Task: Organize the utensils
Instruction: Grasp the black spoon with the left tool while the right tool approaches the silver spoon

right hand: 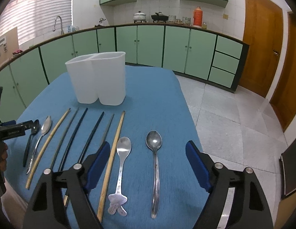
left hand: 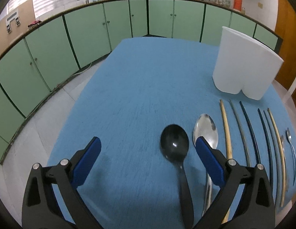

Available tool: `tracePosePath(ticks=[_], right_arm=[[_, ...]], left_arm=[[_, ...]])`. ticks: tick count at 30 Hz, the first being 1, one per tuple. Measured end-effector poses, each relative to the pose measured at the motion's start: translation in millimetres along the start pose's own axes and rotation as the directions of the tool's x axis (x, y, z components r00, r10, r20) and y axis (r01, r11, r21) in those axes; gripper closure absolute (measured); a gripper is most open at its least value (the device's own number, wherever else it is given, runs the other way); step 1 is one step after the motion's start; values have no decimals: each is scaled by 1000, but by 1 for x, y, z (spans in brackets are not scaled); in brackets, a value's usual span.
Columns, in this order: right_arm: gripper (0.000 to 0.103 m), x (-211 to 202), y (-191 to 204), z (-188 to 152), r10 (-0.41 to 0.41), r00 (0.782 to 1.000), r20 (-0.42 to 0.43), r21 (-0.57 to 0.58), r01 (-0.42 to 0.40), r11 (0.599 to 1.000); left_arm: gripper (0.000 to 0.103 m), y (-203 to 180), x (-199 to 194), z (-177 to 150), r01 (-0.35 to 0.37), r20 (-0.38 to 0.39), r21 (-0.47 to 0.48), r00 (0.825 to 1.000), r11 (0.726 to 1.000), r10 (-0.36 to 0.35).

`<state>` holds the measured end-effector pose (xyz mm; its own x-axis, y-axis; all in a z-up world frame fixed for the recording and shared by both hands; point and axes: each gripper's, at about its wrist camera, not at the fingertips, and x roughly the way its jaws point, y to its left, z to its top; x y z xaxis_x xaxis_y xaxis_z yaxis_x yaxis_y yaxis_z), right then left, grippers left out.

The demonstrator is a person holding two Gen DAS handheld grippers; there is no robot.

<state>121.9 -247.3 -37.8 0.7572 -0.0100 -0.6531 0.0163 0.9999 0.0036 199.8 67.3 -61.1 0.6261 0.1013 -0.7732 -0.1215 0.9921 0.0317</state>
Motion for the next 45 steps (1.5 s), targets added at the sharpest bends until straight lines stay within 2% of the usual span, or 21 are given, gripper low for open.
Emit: tracePosePath(ticks=[5, 8, 15, 23, 29, 39, 43, 45], right_arm=[[25, 9, -1, 3, 3, 1000, -9, 7, -3, 1000], [25, 13, -1, 4, 4, 1000, -12, 3, -4, 1000], [25, 21, -3, 5, 5, 1000, -26, 7, -5, 1000], [25, 24, -8, 7, -6, 999, -35, 8, 6, 1000], [25, 27, -8, 8, -10, 999, -35, 14, 10, 1000], [26, 30, -13, 9, -20, 999, -35, 21, 21, 1000], [35, 40, -21, 10, -10, 998, -63, 33, 12, 999], [43, 48, -23, 8, -4, 996, -91, 37, 8, 999]], left_arm=[[8, -5, 15, 5, -12, -21, 12, 1000, 1000, 12], [20, -5, 23, 6, -13, -46, 10, 999, 1000, 14], [25, -5, 33, 8, 9, -66, -1, 998, 1000, -9], [44, -14, 25, 2, 43, -57, 0, 997, 999, -43], [67, -14, 18, -3, 67, -41, 11, 997, 998, -67], [69, -10, 4, -11, 144, -23, 8, 989, 989, -144], [69, -13, -2, -13, 151, -2, 28, 989, 988, -151], [69, -14, -4, -12, 146, 10, 42, 989, 988, -146]])
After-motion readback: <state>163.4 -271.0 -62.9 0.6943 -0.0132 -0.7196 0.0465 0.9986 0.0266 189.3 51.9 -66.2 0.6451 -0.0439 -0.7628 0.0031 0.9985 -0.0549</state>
